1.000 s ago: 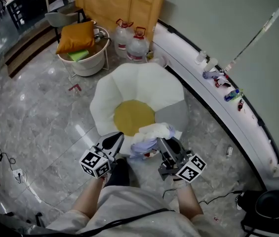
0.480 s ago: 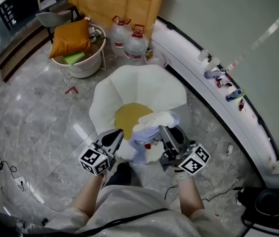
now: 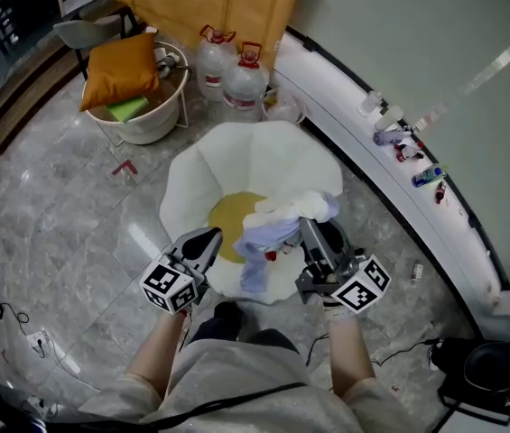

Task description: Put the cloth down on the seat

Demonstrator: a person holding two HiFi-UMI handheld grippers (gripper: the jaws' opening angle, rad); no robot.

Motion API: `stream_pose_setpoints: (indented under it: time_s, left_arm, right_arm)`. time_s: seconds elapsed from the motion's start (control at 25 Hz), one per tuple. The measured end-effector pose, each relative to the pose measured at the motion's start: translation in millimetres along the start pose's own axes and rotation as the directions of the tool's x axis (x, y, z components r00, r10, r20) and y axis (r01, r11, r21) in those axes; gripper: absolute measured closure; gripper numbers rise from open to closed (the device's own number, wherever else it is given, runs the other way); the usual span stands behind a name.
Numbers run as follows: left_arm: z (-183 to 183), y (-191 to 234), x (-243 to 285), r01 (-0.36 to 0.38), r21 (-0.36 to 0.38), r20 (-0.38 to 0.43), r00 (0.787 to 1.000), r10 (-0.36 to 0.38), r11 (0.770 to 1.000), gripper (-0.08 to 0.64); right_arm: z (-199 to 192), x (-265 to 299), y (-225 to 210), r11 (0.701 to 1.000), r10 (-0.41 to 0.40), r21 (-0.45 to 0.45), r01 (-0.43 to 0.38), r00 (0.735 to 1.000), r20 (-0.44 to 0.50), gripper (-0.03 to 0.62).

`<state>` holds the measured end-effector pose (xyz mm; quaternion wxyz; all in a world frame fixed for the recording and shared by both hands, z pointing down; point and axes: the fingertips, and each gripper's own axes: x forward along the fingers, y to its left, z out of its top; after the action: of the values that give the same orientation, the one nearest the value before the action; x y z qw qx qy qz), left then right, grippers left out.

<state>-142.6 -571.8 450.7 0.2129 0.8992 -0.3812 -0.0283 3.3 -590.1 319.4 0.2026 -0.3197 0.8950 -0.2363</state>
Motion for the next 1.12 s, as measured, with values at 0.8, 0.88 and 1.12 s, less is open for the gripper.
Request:
stream_pose_setpoints:
  time_s: [0.8, 0.88, 1.12]
  left_arm:
    - [-39, 71, 42, -0.089, -0.090, -0.020, 0.996, 0.087, 0.992, 0.546]
    - [-48, 85, 47, -0.107, -0.096, -0.027, 0.994, 0.105, 0.990, 0.546]
    - [-79, 120, 65, -0.143, -0.120, -0.046, 0.989, 0.138, 0.982, 0.546]
  right_arm:
    - [-20, 46, -86, 0.998, -0.007, 0.069, 0.010, 0.999, -0.037, 0.512]
    - [-41, 47, -106, 0.996, -0.021, 0.079, 0.028, 0.996, -0.082, 0.512]
    - [-96, 51, -166, 0.990, -0.069, 0.108, 0.088, 0.984, -0.164, 0.512]
